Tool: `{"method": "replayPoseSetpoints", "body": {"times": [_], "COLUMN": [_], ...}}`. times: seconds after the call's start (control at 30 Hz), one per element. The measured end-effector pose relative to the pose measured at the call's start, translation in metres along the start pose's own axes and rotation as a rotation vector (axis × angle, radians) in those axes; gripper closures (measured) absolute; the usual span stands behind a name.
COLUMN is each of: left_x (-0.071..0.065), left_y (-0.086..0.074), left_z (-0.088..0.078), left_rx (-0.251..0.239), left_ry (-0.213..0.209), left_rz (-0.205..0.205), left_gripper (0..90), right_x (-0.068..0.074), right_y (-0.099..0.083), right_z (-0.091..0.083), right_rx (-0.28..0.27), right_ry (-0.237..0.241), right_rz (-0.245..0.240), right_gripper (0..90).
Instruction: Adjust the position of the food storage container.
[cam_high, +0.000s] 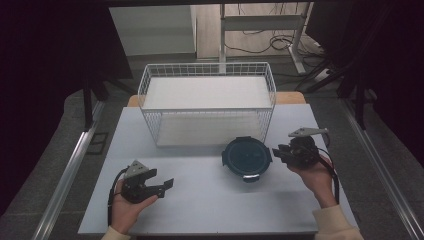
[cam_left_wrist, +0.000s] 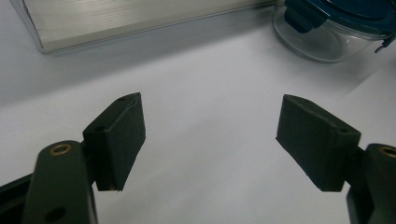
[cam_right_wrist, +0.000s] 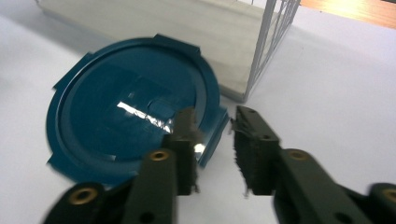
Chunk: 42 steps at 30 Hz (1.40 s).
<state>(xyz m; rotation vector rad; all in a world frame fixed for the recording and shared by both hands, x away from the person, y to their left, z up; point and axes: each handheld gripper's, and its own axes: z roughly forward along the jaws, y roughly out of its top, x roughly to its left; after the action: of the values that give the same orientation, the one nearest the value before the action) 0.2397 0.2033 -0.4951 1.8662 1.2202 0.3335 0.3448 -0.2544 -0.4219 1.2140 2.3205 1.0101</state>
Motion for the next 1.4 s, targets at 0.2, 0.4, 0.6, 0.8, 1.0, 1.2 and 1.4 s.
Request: {"method": "replayPoseSetpoints", "body": {"times": [0.2, 0.4, 0.6, 0.8, 1.0, 1.2, 1.4], "left_x": [-0.001, 0.0, 0.001, 0.001, 0.003, 0.004, 0.004], "left_y": [0.0, 0.0, 0.002, -0.001, -0.002, -0.003, -0.004], "left_z": [0.003, 0.002, 0.004, 0.003, 0.002, 0.007, 0.003], "left_rx": [0.009, 0.005, 0.008, 0.012, 0.006, 0.025, 0.014], "left_ry": [0.001, 0.009, 0.015, 0.019, 0.021, 0.016, 0.015], "left_rz": [0.004, 0.003, 0.002, 0.001, -0.01, -0.008, -0.009], "left_gripper": [23.2, 23.2, 23.3, 23.3, 23.3, 23.3, 23.3], "right_x": [-0.011, -0.019, -0.021, -0.017, -0.022, -0.021, -0.014], "right_y": [0.011, 0.017, 0.022, 0.03, 0.03, 0.028, 0.027], "right_z": [0.014, 0.029, 0.044, 0.06, 0.071, 0.083, 0.086], "right_rx": [0.014, 0.023, 0.042, 0.074, 0.089, 0.122, 0.133], "right_ry": [0.011, 0.013, 0.014, 0.001, -0.009, 0.006, -0.004], "right_rz": [-0.006, -0.018, -0.052, -0.127, -0.15, -0.179, -0.213], "right_gripper": [83.5, 89.2, 89.6, 89.6, 89.8, 89.8, 90.0]}}
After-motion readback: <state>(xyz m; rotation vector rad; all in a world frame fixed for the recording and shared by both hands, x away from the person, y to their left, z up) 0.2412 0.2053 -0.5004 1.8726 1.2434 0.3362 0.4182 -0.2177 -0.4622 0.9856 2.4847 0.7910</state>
